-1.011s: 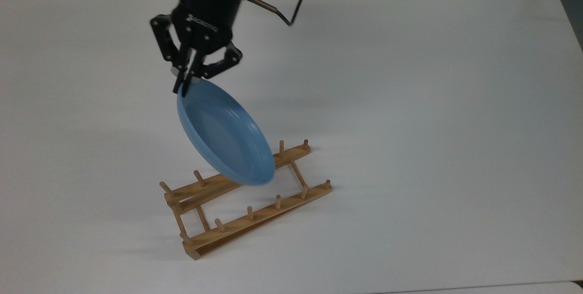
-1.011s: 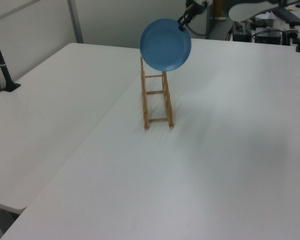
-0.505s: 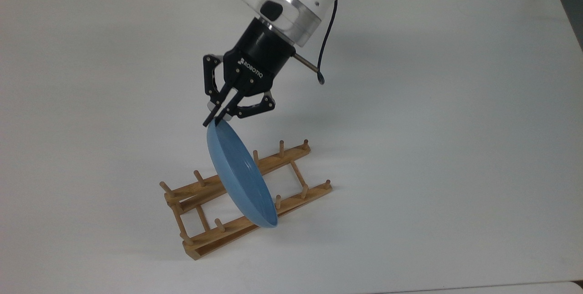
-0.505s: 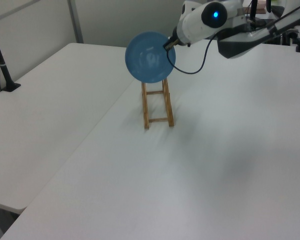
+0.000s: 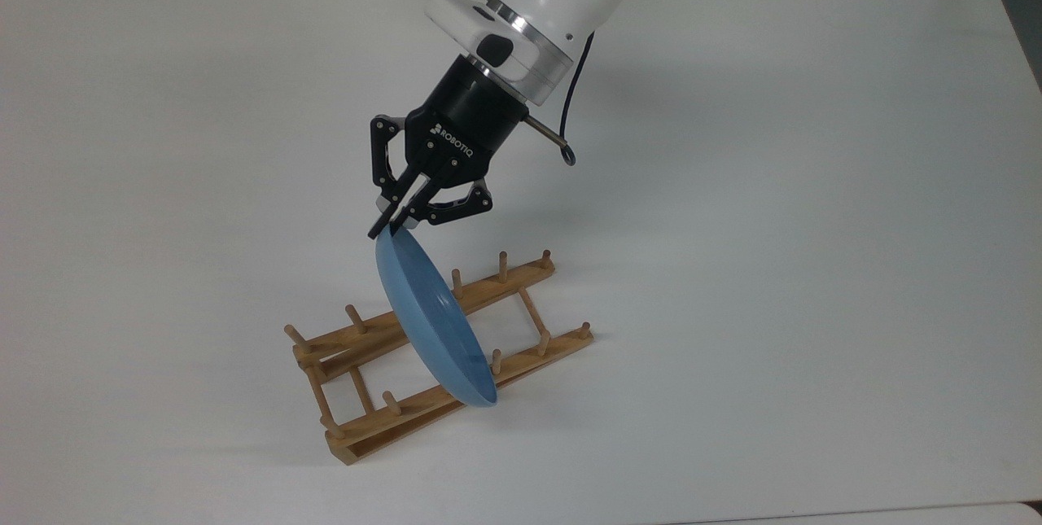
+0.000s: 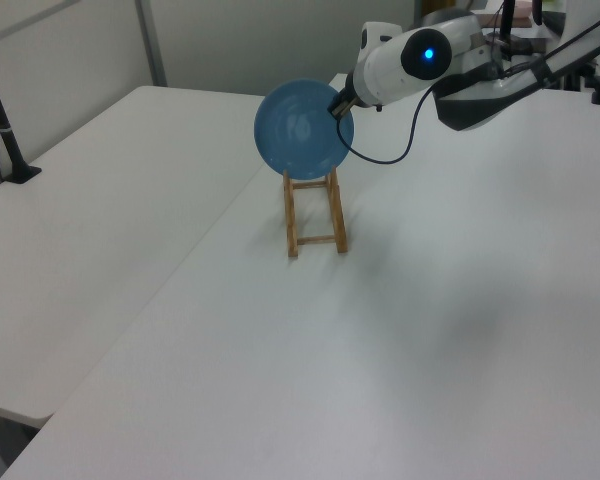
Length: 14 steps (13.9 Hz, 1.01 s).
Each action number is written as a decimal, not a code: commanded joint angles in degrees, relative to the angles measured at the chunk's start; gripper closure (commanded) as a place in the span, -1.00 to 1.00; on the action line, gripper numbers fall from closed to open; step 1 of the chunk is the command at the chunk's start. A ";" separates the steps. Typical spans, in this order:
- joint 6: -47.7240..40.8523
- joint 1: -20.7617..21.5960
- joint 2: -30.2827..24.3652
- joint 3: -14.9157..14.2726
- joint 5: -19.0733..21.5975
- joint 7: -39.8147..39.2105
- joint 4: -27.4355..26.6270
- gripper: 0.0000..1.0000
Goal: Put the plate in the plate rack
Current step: 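Lower the upright plate between the rack pegs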
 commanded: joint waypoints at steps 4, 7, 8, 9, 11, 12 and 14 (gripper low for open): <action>1.37 0.04 0.77 -0.33 -2.18 1.71 -0.88 0.38; 1.28 -0.31 0.68 -0.33 -1.57 1.71 -0.53 -0.65; 1.28 -0.31 0.59 -0.33 -1.48 1.80 -0.35 -0.74; 1.37 -0.66 0.33 -0.24 -0.87 1.80 -0.09 -0.94; 1.37 -1.36 -0.72 0.28 5.69 1.54 0.70 -1.00; 1.37 -1.80 -1.51 0.81 10.69 1.27 0.79 -1.00; 0.93 -3.20 -3.79 2.21 20.18 0.75 0.79 -1.00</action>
